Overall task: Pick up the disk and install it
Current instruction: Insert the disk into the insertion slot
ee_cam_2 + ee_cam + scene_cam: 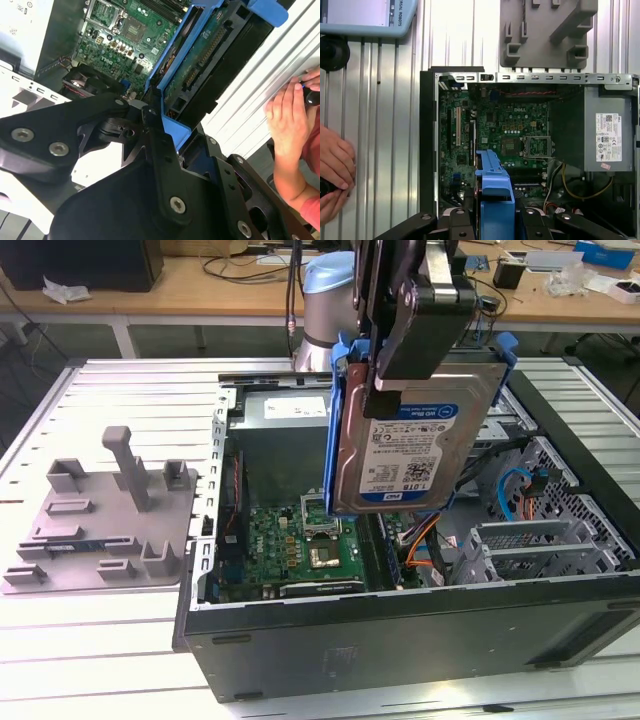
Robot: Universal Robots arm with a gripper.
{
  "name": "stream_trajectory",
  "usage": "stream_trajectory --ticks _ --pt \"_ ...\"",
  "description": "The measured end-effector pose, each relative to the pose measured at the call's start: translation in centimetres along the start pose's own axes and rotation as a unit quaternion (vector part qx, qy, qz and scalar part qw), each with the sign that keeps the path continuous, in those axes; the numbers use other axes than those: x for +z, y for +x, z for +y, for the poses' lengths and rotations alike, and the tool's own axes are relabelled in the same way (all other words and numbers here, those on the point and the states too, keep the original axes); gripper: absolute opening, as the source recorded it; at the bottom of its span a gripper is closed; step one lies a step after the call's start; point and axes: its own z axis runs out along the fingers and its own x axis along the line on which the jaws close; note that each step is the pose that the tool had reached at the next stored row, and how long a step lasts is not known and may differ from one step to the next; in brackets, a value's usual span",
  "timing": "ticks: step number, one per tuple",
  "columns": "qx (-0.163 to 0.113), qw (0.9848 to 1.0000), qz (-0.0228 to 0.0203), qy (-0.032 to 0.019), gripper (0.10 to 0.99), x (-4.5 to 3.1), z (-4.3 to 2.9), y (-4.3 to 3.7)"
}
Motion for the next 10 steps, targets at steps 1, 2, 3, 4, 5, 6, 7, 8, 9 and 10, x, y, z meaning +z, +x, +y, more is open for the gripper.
stream_trajectory --ticks 1,2,3,4,5,6,7,8,9,10 --pt "0.0 1.0 0.0 0.0002 0.369 0.0 -0.06 0.01" --pt "0.0 1.0 0.0 0.0003 0.369 0.0 -0.11 0.01" --pt "0.0 1.0 0.0 0.0006 0.369 0.0 -0.19 0.02" --pt "0.0 1.0 0.0 0.0006 0.369 -0.01 -0.26 0.02" --pt "0.0 1.0 0.0 0.0008 0.369 -0.01 -0.38 0.03" --pt "0.0 1.0 0.0 0.0009 0.369 -0.01 -0.46 0.04" --pt "0.0 1.0 0.0 0.001 0.369 -0.02 -0.57 0.05" --pt "0.0 1.0 0.0 0.0011 0.369 -0.02 -0.67 0.06" --pt "0.0 1.0 0.0 0.0012 0.369 -0.02 -0.81 0.08" --pt "0.0 1.0 0.0 0.0012 0.369 -0.03 -0.95 0.09"
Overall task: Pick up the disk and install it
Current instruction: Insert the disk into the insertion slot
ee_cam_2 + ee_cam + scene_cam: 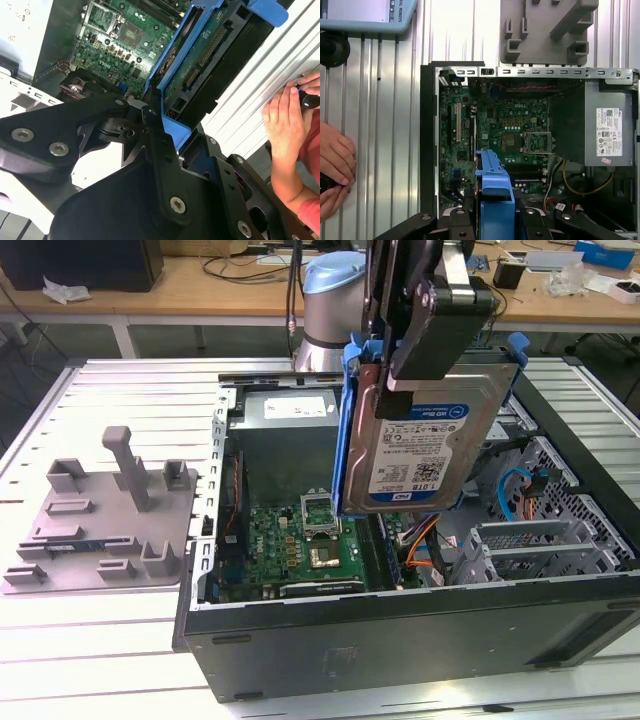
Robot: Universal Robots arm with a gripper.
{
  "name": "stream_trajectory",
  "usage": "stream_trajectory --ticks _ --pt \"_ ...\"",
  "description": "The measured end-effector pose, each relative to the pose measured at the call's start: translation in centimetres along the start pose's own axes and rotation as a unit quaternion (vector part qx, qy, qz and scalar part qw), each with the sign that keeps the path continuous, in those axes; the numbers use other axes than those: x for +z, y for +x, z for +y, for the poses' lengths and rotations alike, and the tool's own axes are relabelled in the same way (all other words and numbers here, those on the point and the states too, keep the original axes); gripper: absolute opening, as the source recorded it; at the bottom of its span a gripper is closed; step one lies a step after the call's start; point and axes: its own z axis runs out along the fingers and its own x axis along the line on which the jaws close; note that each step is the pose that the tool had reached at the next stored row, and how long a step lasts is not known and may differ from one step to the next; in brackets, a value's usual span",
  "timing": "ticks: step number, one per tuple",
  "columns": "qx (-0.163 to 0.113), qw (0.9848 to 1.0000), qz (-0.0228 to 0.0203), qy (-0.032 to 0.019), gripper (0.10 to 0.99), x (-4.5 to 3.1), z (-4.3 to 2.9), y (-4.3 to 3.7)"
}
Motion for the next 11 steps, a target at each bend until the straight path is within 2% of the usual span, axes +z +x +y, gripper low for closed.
stream_trajectory --ticks 8,11 --pt "0.0 1.0 0.0 0.0001 0.369 -0.05 -1.9 0.28" --pt "0.0 1.0 0.0 0.0001 0.369 -0.07 -2.93 0.39"
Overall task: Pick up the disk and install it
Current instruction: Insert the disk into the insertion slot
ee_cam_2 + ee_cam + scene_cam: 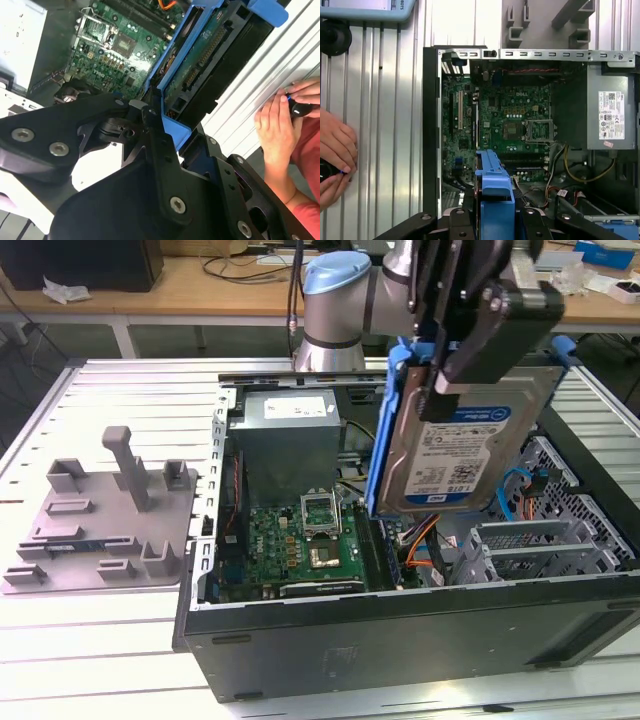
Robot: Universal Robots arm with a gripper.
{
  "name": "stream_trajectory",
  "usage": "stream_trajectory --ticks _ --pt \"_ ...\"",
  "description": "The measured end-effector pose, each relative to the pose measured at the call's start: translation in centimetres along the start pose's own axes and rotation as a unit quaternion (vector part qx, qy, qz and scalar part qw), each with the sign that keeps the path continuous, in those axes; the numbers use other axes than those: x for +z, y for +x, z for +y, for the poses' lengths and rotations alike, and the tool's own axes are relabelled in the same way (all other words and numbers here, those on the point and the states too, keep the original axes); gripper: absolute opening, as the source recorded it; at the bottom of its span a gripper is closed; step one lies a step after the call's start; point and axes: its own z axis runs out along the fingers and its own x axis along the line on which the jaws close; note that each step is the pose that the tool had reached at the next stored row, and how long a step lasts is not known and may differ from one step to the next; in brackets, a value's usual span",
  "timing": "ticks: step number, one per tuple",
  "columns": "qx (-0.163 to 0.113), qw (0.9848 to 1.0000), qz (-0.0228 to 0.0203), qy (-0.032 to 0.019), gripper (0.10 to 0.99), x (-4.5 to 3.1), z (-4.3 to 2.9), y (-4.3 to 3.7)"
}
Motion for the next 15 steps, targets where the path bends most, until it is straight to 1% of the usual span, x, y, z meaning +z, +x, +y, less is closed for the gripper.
stream_trajectory --ticks 4,8,9,13,14,15 --pt "0.0 1.0 0.0 0.0 0.369 -0.03 -1.13 0.12" --pt "0.0 1.0 0.0 0.0 0.369 -0.06 -2.47 0.29" --pt "0.0 1.0 0.0 0.0 0.369 -0.08 -3.3 0.39" --pt "0.0 1.0 0.0 0.0 0.369 -0.12 -4.72 0.57" --pt "0.0 1.0 0.0 0.0 0.369 -0.13 -5.24 0.64" --pt "0.0 1.0 0.0 0.0 0.369 -0.14 -5.57 0.68"
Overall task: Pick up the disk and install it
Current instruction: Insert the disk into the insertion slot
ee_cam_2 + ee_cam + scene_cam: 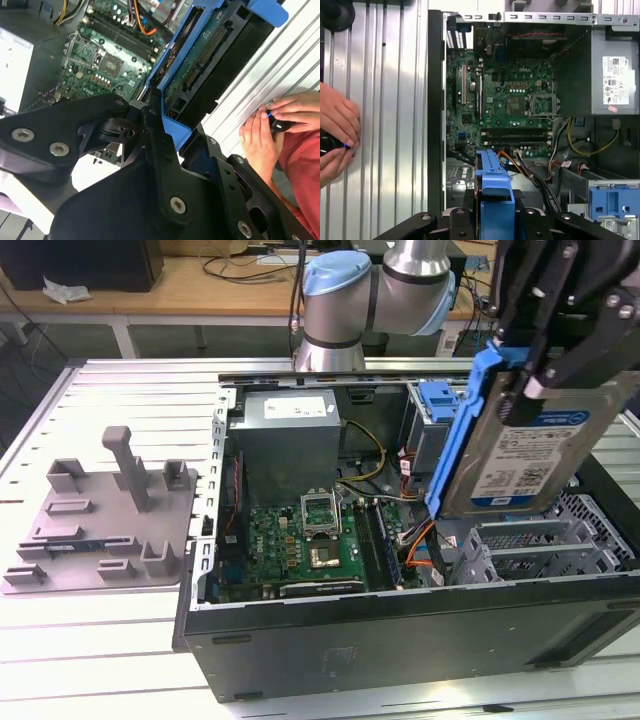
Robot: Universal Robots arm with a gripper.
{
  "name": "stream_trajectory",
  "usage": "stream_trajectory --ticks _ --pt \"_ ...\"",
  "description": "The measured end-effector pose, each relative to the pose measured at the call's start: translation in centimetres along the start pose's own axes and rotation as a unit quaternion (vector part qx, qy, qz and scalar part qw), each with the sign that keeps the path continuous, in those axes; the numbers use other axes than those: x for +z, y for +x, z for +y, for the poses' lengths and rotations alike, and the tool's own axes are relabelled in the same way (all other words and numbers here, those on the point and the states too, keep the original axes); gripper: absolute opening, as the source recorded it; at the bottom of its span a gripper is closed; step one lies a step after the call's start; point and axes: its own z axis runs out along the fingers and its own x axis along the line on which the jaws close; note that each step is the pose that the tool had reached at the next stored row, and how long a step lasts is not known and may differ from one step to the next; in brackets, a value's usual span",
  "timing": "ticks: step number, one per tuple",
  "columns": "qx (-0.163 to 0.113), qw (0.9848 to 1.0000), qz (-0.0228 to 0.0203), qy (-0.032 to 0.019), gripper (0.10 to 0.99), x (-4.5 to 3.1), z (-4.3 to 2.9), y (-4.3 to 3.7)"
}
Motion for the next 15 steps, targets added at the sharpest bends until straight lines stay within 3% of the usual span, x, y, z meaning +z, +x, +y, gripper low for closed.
stream_trajectory --ticks 15 --pt "0.0 1.0 0.0 0.0 0.369 -0.14 -5.66 0.47"
